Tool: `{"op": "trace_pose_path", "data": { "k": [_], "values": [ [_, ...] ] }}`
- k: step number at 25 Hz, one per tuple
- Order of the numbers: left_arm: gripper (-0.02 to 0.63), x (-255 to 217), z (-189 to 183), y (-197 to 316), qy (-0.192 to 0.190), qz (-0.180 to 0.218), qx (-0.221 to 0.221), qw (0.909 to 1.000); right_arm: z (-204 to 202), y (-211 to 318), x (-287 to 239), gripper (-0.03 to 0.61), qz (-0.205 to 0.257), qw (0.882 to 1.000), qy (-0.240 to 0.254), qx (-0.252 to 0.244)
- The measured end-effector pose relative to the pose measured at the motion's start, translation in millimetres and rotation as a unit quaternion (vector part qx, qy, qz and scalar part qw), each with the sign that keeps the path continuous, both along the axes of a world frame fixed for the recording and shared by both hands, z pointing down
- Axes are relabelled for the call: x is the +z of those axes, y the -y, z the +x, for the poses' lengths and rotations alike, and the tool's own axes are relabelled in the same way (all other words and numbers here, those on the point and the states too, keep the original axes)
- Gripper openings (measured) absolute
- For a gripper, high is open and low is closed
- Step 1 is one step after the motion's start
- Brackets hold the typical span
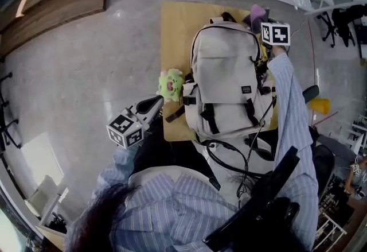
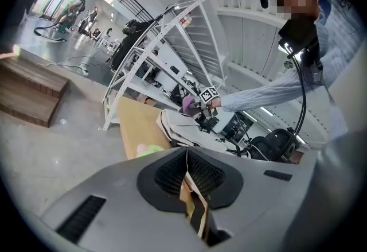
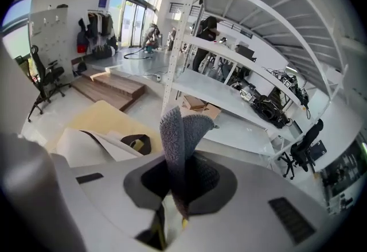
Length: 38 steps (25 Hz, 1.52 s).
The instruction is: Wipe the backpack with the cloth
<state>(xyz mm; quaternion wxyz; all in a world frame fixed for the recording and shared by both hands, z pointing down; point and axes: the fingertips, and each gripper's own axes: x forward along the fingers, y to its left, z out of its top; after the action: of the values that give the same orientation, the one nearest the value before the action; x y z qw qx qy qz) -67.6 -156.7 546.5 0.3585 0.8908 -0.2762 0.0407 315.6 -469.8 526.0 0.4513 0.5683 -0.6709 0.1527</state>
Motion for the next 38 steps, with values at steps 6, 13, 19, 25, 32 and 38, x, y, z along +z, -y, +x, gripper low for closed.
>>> {"op": "trace_pose_path", "data": {
  "k": [6,13,19,25,32,38],
  "values": [
    [0.005,0,-9,7,0.001,0.002,-0.015,0.9999,-60,-10,22,0.041,-0.039,0.995,-0.011,-0.087],
    [0.005,-3,-7,9,-0.002,0.009,-0.024,0.9997,-158,-13,27,0.041,-0.035,0.981,0.012,-0.193],
    [0.005,0,-12,-1,0.001,0.008,-0.027,0.9996,-246,-37,43,0.041,-0.049,0.951,0.008,-0.306],
    [0.005,2,-31,-8,0.008,0.005,-0.057,0.9983,-294,-77,69,0.041,-0.094,0.92,-0.001,-0.381],
    [0.005,7,-50,-11,0.012,-0.002,-0.092,0.9957,-307,-134,67,0.041,-0.131,0.901,0.013,-0.413],
    [0.005,5,-36,-12,0.001,0.007,-0.083,0.9965,-315,-201,64,0.041,-0.18,0.875,0.037,-0.448]
  ]
}}
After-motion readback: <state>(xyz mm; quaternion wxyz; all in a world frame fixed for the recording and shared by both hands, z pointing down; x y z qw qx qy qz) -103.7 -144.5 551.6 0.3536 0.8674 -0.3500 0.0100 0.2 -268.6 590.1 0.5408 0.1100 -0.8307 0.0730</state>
